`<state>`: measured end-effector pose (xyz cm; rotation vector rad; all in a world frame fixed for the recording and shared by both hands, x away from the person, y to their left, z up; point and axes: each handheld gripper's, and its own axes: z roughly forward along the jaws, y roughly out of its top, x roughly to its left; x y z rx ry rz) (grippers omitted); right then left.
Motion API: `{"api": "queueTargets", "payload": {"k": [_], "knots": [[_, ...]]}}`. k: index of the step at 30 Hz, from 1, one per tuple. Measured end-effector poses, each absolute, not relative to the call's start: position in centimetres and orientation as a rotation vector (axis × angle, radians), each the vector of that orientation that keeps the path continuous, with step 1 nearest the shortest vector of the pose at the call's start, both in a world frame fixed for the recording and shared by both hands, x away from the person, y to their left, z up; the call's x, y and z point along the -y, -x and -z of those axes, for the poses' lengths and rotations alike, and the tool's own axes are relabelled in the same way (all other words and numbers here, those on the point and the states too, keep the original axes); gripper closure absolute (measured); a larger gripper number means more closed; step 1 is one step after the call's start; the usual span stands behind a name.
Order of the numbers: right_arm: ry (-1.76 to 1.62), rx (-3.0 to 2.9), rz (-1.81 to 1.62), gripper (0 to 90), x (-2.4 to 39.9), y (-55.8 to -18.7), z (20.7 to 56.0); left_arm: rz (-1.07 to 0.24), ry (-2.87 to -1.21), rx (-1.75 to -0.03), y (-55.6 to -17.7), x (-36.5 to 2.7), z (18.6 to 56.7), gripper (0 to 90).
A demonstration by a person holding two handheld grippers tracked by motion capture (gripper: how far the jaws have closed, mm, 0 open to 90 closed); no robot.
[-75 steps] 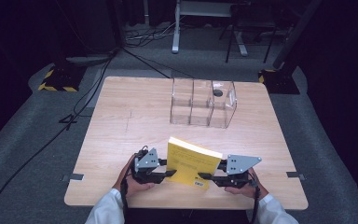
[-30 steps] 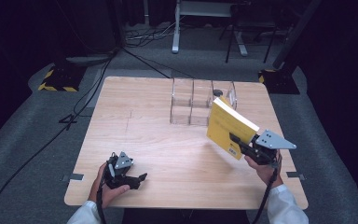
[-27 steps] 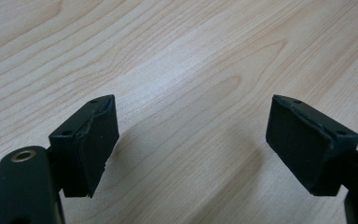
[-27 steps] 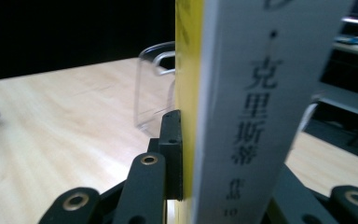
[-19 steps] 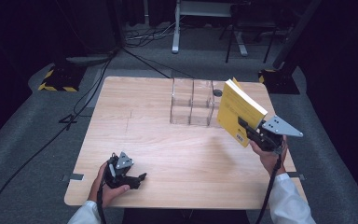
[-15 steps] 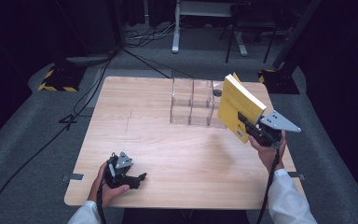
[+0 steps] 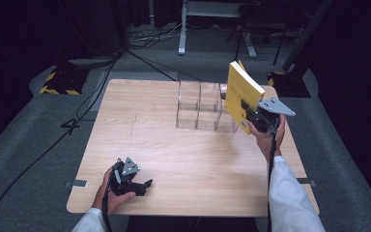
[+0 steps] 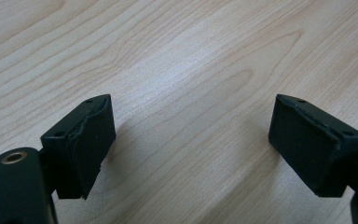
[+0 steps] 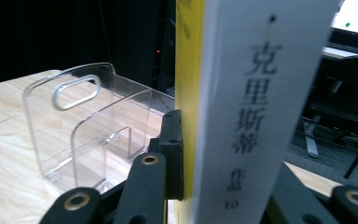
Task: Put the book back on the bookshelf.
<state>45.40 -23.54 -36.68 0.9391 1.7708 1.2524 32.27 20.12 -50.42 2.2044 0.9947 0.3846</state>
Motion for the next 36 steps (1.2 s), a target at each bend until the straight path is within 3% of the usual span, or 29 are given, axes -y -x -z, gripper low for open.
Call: {"api": "queueTargets", "payload": {"k": [15, 36], "knots": [[-1.009, -1.758, -1.171, 75.9, 21.3, -49.5, 37.6, -0.383, -2.203, -0.994, -32.3, -20.1, 50.4, 15.3], [-1.097, -1.713, -1.127, 75.9, 20.0, -52.3, 40.8, -0.370, -2.197, -0.987, -32.2, -20.0, 50.5, 15.2]]}}
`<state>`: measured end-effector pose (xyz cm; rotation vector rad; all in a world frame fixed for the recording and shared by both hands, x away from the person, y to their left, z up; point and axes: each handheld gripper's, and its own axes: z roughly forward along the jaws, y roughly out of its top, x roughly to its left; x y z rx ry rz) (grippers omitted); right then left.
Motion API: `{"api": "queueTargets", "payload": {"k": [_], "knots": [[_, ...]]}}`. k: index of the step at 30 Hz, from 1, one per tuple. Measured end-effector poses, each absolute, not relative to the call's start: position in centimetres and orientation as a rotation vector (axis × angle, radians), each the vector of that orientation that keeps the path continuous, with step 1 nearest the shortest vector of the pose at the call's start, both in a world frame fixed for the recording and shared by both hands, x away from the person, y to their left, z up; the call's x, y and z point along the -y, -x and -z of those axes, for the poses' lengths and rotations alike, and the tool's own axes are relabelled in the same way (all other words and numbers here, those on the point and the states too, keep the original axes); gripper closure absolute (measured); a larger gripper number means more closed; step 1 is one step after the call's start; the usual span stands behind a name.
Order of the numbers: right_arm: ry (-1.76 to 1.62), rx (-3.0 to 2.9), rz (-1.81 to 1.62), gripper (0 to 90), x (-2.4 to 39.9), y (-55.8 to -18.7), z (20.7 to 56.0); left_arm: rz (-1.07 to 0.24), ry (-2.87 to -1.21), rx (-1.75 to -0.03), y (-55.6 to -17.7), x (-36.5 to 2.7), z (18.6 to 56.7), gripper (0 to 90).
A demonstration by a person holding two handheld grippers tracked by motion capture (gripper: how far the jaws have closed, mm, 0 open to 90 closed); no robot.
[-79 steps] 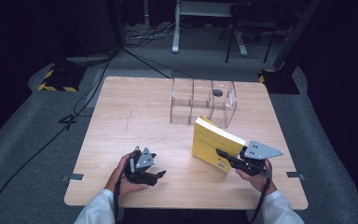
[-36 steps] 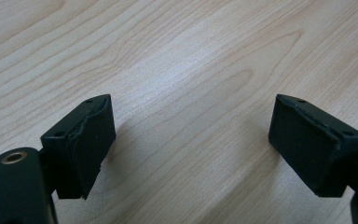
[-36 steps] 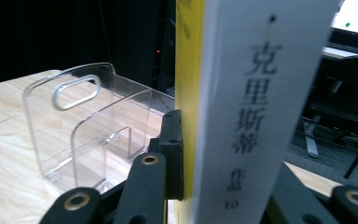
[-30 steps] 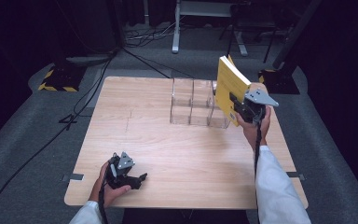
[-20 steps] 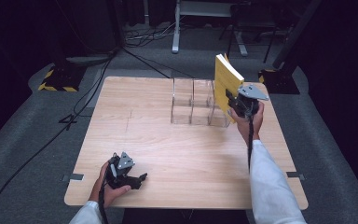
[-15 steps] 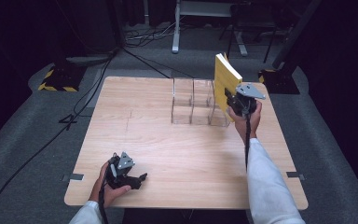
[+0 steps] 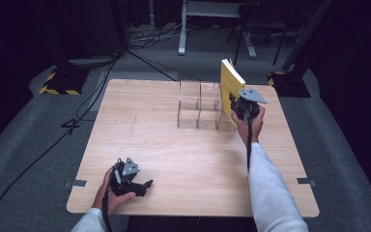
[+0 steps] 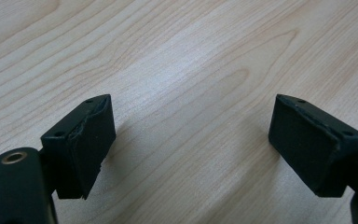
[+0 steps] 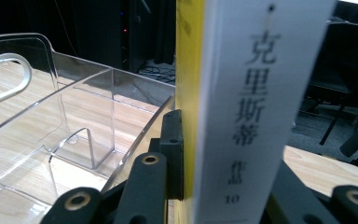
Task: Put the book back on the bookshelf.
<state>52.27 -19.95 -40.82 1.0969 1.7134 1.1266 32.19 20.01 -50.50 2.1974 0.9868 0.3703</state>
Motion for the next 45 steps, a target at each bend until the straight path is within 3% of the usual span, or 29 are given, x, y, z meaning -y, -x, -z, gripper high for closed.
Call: {"api": "queueTargets", "payload": {"k": [30, 45], "knots": [[-1.148, -1.681, -1.191, 74.7, 20.1, -51.2, 43.8, -0.370, -2.212, -0.969, -32.1, -20.1, 50.5, 15.4], [-1.106, -1.727, -1.144, 65.3, 21.1, -49.5, 43.7, -0.369, -2.210, -0.971, -32.1, -20.1, 50.5, 15.4]]}}
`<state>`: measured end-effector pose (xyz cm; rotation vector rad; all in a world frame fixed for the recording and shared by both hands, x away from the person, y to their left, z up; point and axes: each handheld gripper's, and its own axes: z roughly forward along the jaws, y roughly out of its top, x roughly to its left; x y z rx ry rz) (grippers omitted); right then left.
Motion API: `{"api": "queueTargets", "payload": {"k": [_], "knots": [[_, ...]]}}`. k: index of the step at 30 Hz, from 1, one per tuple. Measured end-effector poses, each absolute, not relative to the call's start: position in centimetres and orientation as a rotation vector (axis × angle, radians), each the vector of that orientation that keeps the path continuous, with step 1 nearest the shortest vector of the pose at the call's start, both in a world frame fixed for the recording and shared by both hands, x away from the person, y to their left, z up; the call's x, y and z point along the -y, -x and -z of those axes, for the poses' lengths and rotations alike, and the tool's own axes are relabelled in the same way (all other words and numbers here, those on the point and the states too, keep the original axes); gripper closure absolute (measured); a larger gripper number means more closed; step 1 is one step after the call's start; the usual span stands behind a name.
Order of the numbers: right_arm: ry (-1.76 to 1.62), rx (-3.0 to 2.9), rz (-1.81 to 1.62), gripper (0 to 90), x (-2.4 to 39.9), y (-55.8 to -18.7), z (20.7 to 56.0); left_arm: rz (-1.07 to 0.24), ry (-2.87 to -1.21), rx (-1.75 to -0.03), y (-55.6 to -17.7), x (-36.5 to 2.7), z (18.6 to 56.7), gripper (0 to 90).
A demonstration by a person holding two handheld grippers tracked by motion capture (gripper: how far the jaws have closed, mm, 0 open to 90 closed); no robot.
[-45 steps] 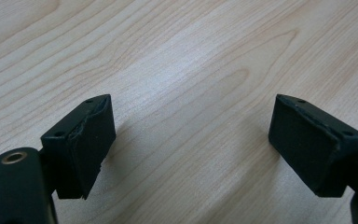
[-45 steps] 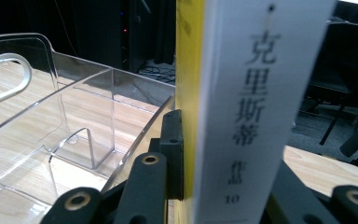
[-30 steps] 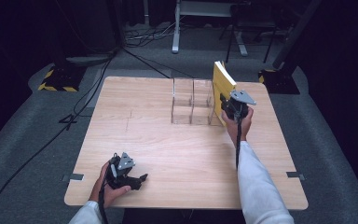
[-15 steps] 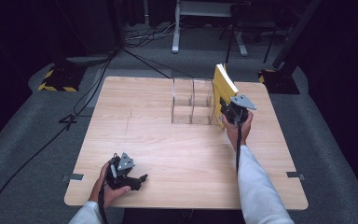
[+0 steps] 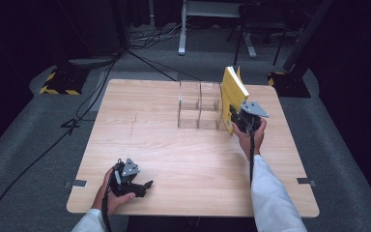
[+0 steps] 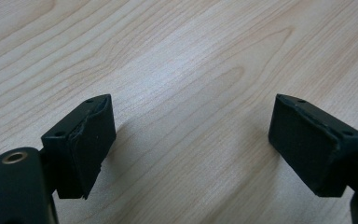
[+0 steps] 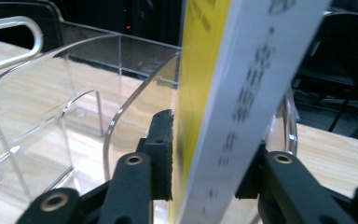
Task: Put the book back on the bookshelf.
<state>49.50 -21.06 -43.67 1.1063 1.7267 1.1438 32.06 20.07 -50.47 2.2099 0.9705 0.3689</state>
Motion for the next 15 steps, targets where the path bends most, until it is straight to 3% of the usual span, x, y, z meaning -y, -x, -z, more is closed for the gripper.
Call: {"api": "queueTargets", "payload": {"k": [15], "knots": [[-1.038, -1.862, -1.157, 58.3, 23.1, -46.6, 42.1, -0.369, -2.210, -0.971, -32.1, -20.1, 50.5, 15.4]]}}
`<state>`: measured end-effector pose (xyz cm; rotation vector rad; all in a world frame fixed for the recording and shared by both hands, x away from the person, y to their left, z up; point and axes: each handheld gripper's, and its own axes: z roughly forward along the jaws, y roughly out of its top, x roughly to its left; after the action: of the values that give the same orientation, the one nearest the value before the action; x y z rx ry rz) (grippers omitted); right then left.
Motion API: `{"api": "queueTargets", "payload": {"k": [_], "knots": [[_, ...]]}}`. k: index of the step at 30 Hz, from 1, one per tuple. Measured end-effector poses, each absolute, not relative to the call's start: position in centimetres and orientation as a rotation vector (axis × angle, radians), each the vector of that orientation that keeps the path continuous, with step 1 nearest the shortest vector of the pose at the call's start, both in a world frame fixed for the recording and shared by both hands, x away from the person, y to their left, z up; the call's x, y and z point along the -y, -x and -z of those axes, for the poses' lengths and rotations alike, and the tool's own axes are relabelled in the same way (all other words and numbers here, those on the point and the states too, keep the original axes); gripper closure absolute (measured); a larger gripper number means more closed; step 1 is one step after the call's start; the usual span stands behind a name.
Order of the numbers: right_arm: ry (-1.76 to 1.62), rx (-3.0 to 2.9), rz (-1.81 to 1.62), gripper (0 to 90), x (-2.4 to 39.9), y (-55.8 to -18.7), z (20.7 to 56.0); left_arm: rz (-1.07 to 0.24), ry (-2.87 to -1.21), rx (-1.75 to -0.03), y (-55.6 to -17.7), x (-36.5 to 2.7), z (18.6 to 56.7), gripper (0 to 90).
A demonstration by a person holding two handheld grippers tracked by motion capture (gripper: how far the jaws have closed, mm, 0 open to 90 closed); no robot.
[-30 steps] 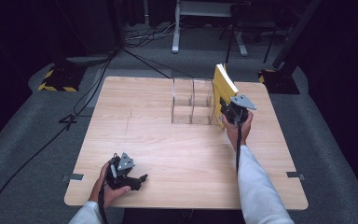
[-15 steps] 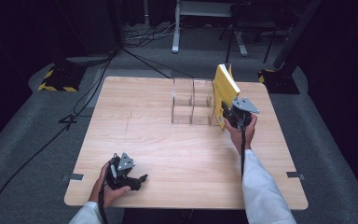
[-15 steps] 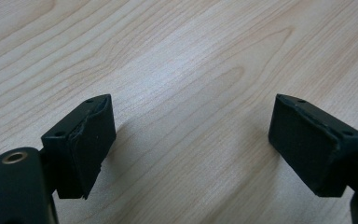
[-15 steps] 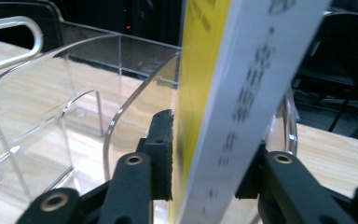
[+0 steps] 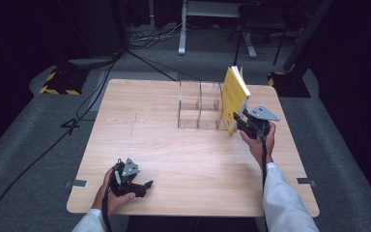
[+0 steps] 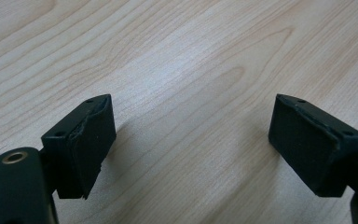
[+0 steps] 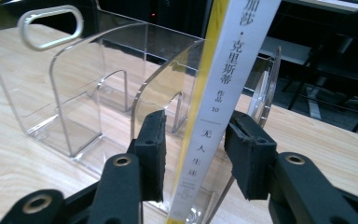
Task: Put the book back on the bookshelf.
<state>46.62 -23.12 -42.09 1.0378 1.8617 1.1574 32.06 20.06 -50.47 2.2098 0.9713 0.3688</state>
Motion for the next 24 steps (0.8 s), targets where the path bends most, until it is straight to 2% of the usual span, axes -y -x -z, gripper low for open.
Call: {"api": "queueTargets", "payload": {"k": [16, 24], "knots": [[-0.957, -2.034, -1.122, 51.5, 24.2, -44.8, 40.3, -0.369, -2.212, -0.969, -32.1, -20.1, 50.5, 15.4], [-0.892, -2.124, -1.089, 45.3, 24.0, -43.8, 39.7, -0.372, -2.213, -0.967, -32.1, -20.1, 50.5, 15.4]]}}
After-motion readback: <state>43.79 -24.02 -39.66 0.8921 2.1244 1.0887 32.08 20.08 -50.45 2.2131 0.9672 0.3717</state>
